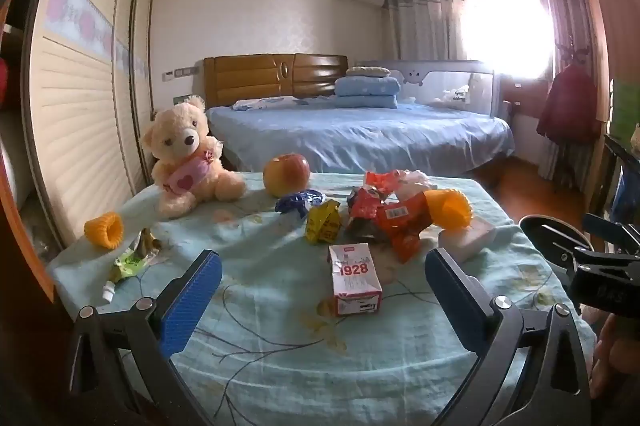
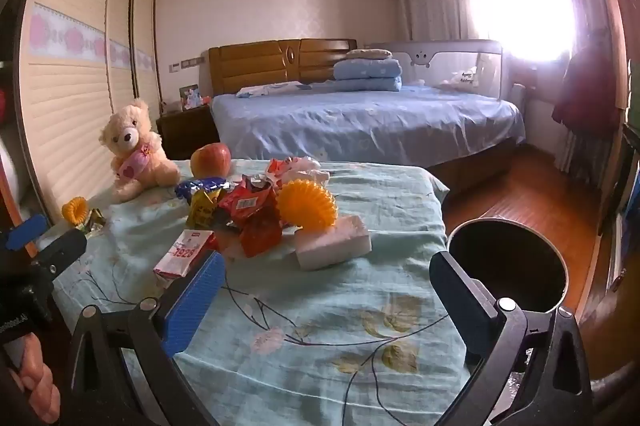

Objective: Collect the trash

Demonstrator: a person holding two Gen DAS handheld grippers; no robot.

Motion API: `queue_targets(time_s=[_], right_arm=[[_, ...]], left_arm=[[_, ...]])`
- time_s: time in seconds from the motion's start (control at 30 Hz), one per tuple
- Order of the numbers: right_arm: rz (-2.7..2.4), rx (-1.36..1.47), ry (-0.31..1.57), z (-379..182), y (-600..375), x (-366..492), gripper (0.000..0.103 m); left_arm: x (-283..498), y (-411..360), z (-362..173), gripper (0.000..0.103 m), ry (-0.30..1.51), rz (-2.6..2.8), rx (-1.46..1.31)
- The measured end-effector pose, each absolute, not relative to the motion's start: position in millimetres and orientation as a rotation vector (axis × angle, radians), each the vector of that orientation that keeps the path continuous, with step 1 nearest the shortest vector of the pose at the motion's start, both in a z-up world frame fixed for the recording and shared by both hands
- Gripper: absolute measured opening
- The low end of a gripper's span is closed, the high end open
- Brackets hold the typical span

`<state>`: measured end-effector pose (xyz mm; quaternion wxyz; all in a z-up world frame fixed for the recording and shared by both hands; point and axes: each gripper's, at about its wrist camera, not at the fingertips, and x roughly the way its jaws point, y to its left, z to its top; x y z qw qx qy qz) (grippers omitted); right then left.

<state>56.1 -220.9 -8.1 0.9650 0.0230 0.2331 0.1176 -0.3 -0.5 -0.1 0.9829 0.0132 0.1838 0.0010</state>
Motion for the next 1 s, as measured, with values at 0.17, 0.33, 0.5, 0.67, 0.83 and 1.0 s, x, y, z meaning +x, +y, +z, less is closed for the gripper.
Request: queue_targets(time_s=[0.17,0.33,0.5,0.67,0.83,1.0], right_arm=[[0.236,0.053,0.469,-10.6,-223.9,57.4,0.103],[0.236,0.045,0.467,-2.5,-218.7,54.3,0.103],[0.262,0.055,0.463,-5.0,-222.5,54.5,0.103],[0.266,0.045,0.461,-2.6,-220.5,52.6,0.103],[0.274,0.051,0.465,-3.3,-220.3,53.1,0.103],[0.274,0.051,0.465,-3.4,-219.8,53.9,0.103]], left_arm=[[2.0,-0.8,-2.7,0.102,0.394,0.003,0.022],[2.7,-1.1,-0.9,0.102,0.396,0.008,0.022],[1.7,-0.4,-0.7,0.102,0.392,0.013,0.019],[0.6,-1.8,-0.9,0.102,0.395,0.014,0.019],[2.4,-0.6,-0.5,0.102,0.397,0.015,0.017],[2.4,-0.9,-0.8,0.102,0.396,0.017,0.018]])
